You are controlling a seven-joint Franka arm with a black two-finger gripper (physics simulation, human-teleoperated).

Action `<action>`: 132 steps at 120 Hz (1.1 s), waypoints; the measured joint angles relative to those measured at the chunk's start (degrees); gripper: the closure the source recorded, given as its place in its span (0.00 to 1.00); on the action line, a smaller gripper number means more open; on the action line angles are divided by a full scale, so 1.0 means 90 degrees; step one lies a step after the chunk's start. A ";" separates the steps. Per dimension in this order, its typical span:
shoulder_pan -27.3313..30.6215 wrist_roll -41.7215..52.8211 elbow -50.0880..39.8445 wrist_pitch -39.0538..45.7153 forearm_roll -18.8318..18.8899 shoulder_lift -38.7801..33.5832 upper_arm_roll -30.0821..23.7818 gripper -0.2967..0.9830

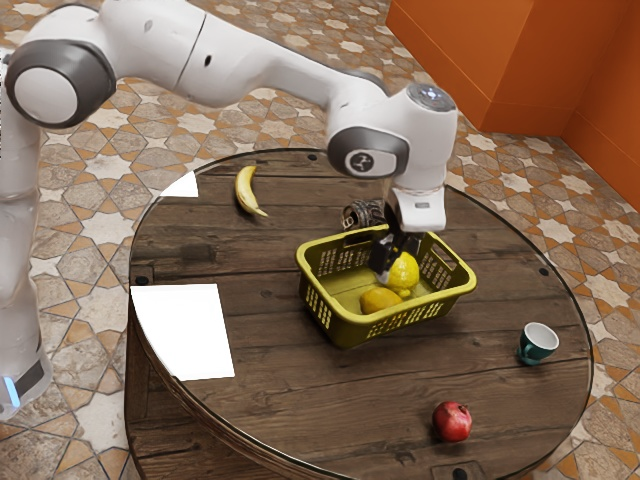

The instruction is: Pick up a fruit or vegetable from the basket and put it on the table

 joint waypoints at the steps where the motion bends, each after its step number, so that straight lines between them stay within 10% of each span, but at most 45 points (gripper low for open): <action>1: -0.0001 0.0007 0.0000 0.0002 -0.0010 0.0008 0.0000 0.23; 132: 0.0069 0.0465 0.0064 0.0244 -0.0246 0.0876 -0.0084 0.24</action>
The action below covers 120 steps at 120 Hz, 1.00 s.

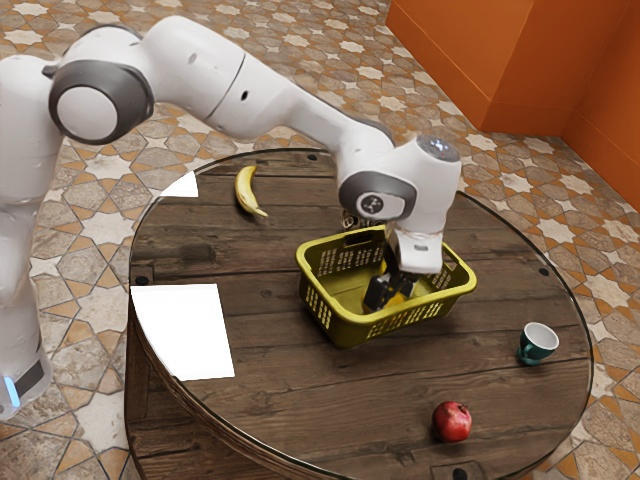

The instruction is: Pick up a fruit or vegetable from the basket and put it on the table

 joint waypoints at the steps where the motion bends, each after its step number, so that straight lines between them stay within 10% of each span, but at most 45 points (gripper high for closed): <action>1: 0.0001 0.0001 0.0002 0.0001 0.0001 0.0003 -0.0001 0.25; 39: -0.0007 -0.0003 0.0095 0.0031 0.0031 -0.0112 -0.0008 0.51; 120: -0.1468 -0.0138 0.0089 -0.0316 -0.0021 -0.0936 0.0045 0.54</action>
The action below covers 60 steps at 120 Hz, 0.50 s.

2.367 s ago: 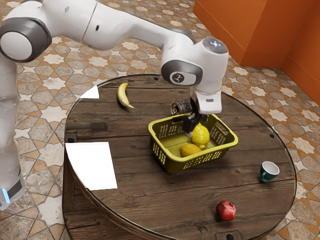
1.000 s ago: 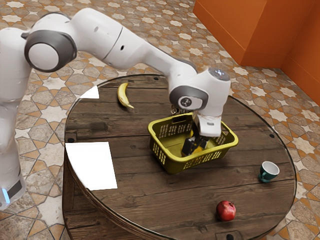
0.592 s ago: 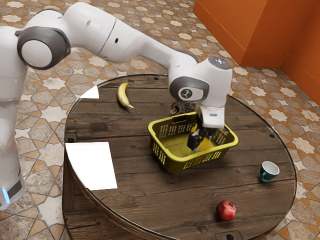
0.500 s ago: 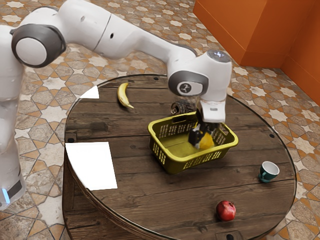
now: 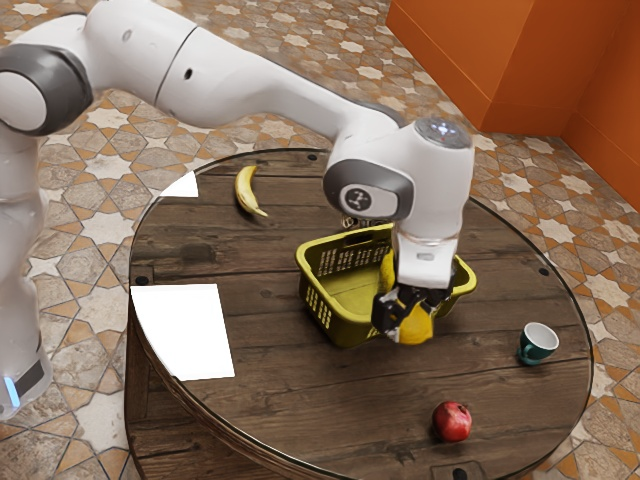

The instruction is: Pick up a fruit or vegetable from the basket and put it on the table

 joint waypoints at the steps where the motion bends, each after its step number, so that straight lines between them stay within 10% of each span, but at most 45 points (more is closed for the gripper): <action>1: -0.0025 -0.0002 -0.0001 -0.0001 -0.0004 0.0002 0.0000 0.54; 30: -0.0402 -0.0058 -0.0039 -0.0019 -0.0053 -0.0039 -0.0001 0.55; 60: -0.0439 -0.0038 -0.0073 -0.0232 -0.0117 -0.0137 0.0015 0.29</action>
